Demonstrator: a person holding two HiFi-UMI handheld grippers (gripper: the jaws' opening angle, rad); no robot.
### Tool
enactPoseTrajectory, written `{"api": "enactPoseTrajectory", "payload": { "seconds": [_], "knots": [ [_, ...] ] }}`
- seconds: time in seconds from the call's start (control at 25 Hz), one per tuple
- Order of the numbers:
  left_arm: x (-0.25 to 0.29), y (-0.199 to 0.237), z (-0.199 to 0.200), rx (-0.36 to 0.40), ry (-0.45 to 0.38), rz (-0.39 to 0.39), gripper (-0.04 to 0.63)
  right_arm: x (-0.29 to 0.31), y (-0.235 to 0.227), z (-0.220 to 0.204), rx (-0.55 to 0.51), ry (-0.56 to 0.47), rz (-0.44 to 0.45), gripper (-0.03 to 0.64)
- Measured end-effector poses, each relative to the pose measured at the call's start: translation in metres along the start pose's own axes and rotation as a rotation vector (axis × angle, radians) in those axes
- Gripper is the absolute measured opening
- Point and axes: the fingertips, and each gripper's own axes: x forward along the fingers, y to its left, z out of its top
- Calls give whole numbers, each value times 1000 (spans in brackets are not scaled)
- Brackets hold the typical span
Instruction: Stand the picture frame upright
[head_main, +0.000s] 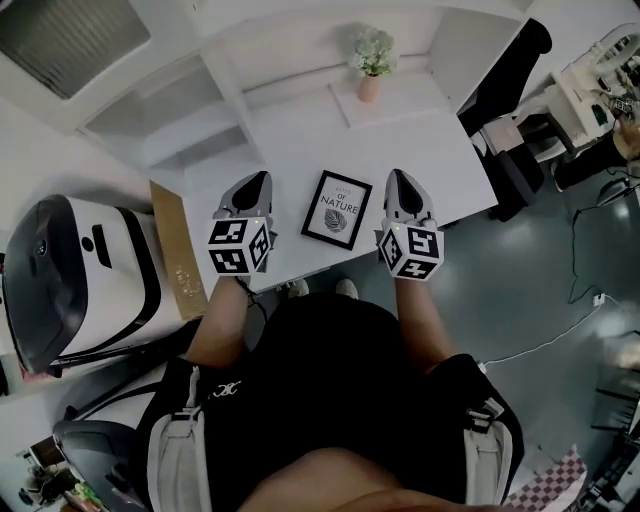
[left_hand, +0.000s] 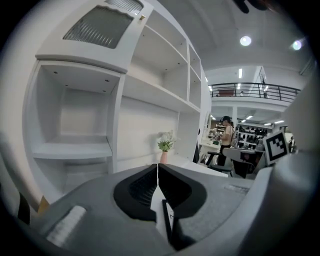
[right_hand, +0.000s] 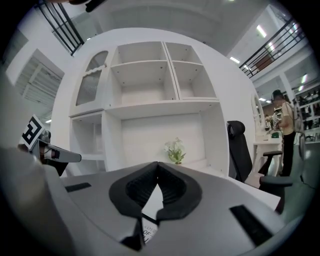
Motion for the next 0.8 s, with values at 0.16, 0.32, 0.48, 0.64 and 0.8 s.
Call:
{"api": "enactPoseTrajectory", "payload": {
  "seconds": [0.16,0.32,0.48,0.64,0.8],
  "knots": [
    [13,-4,-9,64,55,-167,184,0,-1,-12,39,26,-20,119],
    [18,4,-24,95,105,-249,249,-4,-7,-31,77,79,-57,137],
    [25,20,-52,49,205,-303,250,-9,-10,-52,90,138,-96,137],
    [33,35,-85,70,330,-341,249,-12,-8,-74,88,200,-127,137],
    [41,42,-104,20,396,-392,249,-11,-6,-99,104,260,-153,137]
  ]
}}
